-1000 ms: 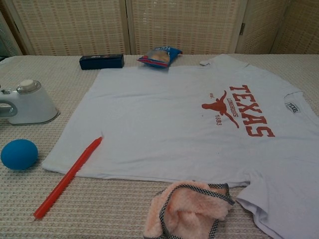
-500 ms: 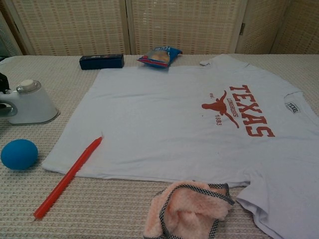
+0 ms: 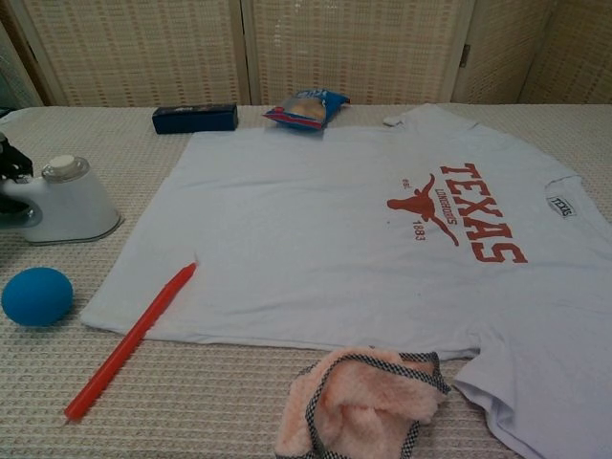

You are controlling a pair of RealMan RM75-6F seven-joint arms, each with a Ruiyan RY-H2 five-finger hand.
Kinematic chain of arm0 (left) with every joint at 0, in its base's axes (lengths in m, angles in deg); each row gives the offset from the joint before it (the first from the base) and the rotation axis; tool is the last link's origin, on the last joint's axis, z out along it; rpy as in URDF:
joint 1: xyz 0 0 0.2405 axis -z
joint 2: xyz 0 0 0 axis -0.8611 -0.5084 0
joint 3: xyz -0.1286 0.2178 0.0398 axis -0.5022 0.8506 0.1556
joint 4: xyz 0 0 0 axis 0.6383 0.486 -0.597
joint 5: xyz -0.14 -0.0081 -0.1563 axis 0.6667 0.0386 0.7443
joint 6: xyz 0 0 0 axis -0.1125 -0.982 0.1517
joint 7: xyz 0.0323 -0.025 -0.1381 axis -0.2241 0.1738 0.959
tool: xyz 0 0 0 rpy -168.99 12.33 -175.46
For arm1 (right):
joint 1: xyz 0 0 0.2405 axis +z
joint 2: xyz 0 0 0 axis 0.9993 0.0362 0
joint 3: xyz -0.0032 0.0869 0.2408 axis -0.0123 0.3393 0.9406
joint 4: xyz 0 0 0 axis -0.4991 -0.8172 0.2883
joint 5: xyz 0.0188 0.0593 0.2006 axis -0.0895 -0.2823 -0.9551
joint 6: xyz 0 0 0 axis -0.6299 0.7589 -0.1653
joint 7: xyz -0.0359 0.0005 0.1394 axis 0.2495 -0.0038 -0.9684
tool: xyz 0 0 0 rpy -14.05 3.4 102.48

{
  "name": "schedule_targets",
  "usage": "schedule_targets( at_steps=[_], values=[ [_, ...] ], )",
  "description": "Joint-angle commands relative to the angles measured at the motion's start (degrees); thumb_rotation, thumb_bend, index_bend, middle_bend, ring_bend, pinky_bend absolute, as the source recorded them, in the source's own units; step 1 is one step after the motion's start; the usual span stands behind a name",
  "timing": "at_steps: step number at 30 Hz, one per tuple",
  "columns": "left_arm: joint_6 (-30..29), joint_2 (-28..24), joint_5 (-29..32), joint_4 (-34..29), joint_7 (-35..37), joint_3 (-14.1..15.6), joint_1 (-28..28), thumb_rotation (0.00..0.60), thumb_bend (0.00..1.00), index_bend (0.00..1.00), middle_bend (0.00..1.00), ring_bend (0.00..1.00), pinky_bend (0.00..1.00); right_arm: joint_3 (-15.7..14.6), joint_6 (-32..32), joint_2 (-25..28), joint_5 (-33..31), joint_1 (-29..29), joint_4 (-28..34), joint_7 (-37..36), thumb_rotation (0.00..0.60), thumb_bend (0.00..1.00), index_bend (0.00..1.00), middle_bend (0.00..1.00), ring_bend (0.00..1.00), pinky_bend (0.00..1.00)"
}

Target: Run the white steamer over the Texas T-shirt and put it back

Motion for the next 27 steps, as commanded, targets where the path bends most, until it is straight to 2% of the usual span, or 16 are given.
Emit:
schedule_targets(
  at_steps=[1,6,7,10,13,15,18,20,22,24,27],
  values=[
    [-0.8,1.6,-4.1,3.3,6.4,0.1,0.0,0.6,0.43,0.86,0.89,0.75,0.65,-0.8,-1.9,0.1,0.6,0.8,0.6,0.2,0.6,0.0,0.04,0.13,0.12,0.23],
    [-4.7,3.8,-10.4,7.8,18.4,0.3,-0.4,0.6,0.44,0.92,0.97,0.82,0.68,-2.2,-6.8,0.1,2.5,3.2,1.8,-1.5,0.6,0.01,0.05,0.15,0.14,0.26],
    [-5.3,3.9,-11.3,8.4,20.2,0.4,-0.4,0.6,0.44,0.93,0.98,0.83,0.68,-2.4,-7.6,0.0,3.1,3.7,1.9,-2.2,0.6,0.04,0.05,0.15,0.14,0.26],
    [-7.6,4.0,-13.7,9.1,25.1,0.3,-0.5,0.6,0.44,0.94,0.99,0.83,0.68,-3.0,-10.6,-0.2,4.9,5.8,1.9,-4.1,0.6,0.21,0.04,0.16,0.14,0.27],
    [-9.8,2.9,-15.5,6.7,28.7,-0.2,-0.4,0.6,0.44,0.94,0.99,0.84,0.68,-3.4,-14.0,-0.5,6.3,8.2,1.9,-5.4,0.6,0.33,0.02,0.16,0.11,0.27],
    [-11.4,2.0,-17.1,4.2,29.3,-0.4,-0.1,0.6,0.44,0.94,0.99,0.84,0.68,-3.6,-16.7,-0.8,7.0,10.1,1.9,-6.5,0.6,0.39,0.01,0.16,0.08,0.25],
    [-13.0,1.1,-19.0,0.6,28.3,-0.4,0.8,0.6,0.43,0.94,0.99,0.84,0.68,-3.6,-20.1,-1.9,8.0,12.7,1.1,-9.5,0.576,0.49,0.0,0.14,0.02,0.15],
    [-13.3,0.9,-19.9,-2.2,26.6,-0.5,1.9,0.6,0.43,0.94,0.99,0.83,0.68,-3.6,-22.9,-3.1,8.7,15.0,-0.2,-13.0,0.509,0.59,0.0,0.09,0.0,0.06],
    [-13.0,1.3,-20.5,-4.4,24.3,-0.7,3.2,0.6,0.43,0.94,0.99,0.83,0.68,-3.6,-25.2,-5.1,9.7,17.3,-2.4,-16.5,0.446,0.68,0.0,0.05,0.0,0.01],
    [-12.0,2.2,-20.5,-5.8,21.9,-1.1,4.9,0.6,0.43,0.94,0.99,0.83,0.68,-3.8,-27.2,-7.4,10.8,19.4,-5.1,-18.7,0.398,0.74,0.0,0.02,0.0,0.0],
    [-10.2,4.5,-19.6,-6.3,19.1,-1.9,7.3,0.6,0.43,0.94,0.99,0.83,0.68,-4.4,-28.6,-11.1,13.0,21.8,-9.6,-20.4,0.37,0.78,0.0,0.0,0.0,0.0]
  ],
)
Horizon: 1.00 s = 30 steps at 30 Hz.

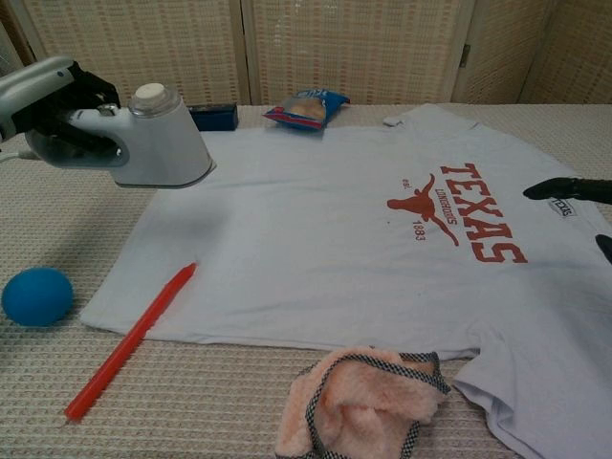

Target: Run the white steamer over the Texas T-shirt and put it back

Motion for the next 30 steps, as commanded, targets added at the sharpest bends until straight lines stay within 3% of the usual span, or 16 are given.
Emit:
schedule_targets(
  at_steps=[1,6,15,23,30],
  values=[
    [2.2,2.7,0.5,-1.1,-3.5,-1.0,3.1,0.6,0.43,0.94,0.99,0.83,0.68,-1.0,-2.4,-5.5,3.5,3.8,-6.6,-2.6,0.364,0.79,0.0,0.0,0.0,0.0],
    [4.6,7.1,2.1,0.9,-7.7,-1.9,6.7,0.6,0.43,0.94,0.99,0.83,0.68,-2.5,-1.0,-11.4,5.4,4.7,-14.4,-5.2,0.362,0.8,0.0,0.0,0.0,0.0],
    [7.8,13.9,4.6,6.0,-10.8,-2.3,10.4,0.6,0.43,0.93,0.98,0.83,0.68,-5.3,-0.2,-17.2,6.0,5.2,-23.2,-8.5,0.361,0.8,0.0,0.0,0.0,0.0],
    [7.9,17.8,5.2,10.1,-12.5,-2.3,12.1,0.6,0.43,0.93,0.98,0.82,0.68,-6.4,0.9,-17.8,5.4,5.3,-24.6,-9.4,0.361,0.8,0.0,0.0,0.0,0.0],
    [10.8,21.6,7.9,18.0,-13.5,-2.8,13.1,0.6,0.43,0.93,0.96,0.81,0.68,-7.0,1.3,-17.8,4.5,5.2,-24.3,-8.9,0.363,0.8,0.0,0.0,0.0,0.0]
  ],
)
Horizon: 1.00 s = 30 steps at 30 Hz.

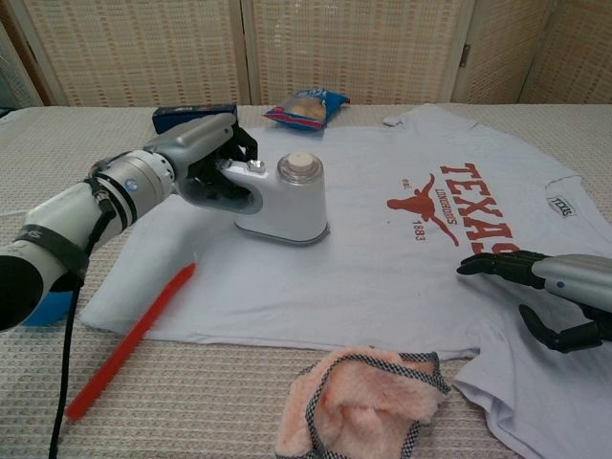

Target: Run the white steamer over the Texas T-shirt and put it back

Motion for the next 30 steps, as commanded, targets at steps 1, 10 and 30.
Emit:
schedule_targets(
  at_steps=[1,10,30],
  values=[
    [1.6,2.2,1.7,4.2,0.1,-0.4,0.4,0.6,0.43,0.93,0.96,0.81,0.68,-0.2,0.3,0.2,-0.2,-0.1,0.3,0.4,0.363,0.8,0.0,0.0,0.0,0.0],
    [1.4,4.3,1.6,16.1,4.0,0.0,-0.6,0.6,0.43,0.93,0.96,0.8,0.68,-0.6,0.3,0.6,-1.1,0.0,1.3,1.6,0.361,0.8,0.0,0.0,0.0,0.0],
    [-2.1,-0.9,1.9,22.9,22.7,-1.8,-7.1,0.6,0.43,0.92,0.95,0.8,0.68,-1.0,-0.2,0.9,-2.0,0.9,3.6,3.7,0.362,0.8,0.0,0.0,0.0,0.0]
  ],
)
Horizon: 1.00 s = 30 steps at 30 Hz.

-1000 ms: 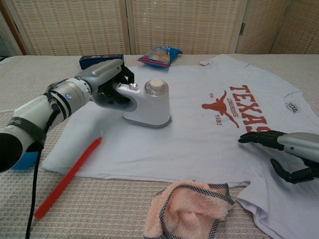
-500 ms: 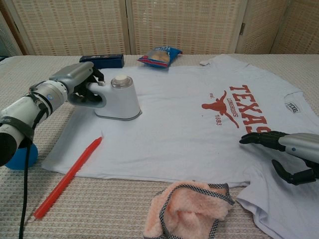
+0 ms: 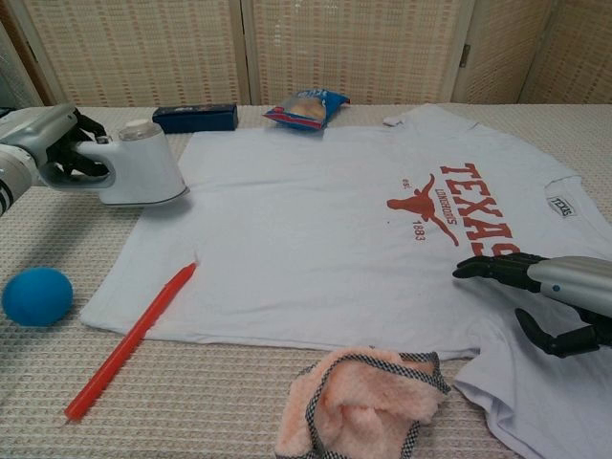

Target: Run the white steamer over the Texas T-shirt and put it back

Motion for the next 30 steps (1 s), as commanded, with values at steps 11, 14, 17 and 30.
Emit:
schedule_targets(
  at_steps=[11,14,17,30],
  values=[
    [-8.5,1.8,-5.7,-6.2,-1.1,1.6,3.4,0.6,0.42,0.92,0.95,0.8,0.69,-0.1,-0.1,0.2,-0.5,0.3,0.5,0.1,0.363,0.8,0.0,0.0,0.0,0.0],
    [-6.5,4.8,-4.6,-3.7,-3.5,0.7,5.6,0.6,0.42,0.92,0.94,0.79,0.69,-0.2,-0.3,0.2,-0.8,0.3,0.3,-0.1,0.364,0.8,0.0,0.0,0.0,0.0],
    [-4.8,7.6,-3.4,-1.1,-5.3,-0.4,7.7,0.6,0.42,0.92,0.94,0.78,0.7,-0.2,-0.3,0.2,-1.0,0.2,0.1,-0.3,0.364,0.8,0.0,0.0,0.0,0.0],
    [-5.8,13.3,-4.8,6.6,-11.2,1.2,10.8,0.6,0.41,0.91,0.93,0.77,0.72,-0.6,0.0,0.1,-0.9,0.2,-0.7,-2.3,0.361,0.8,0.0,0.0,0.0,0.0]
  ],
)
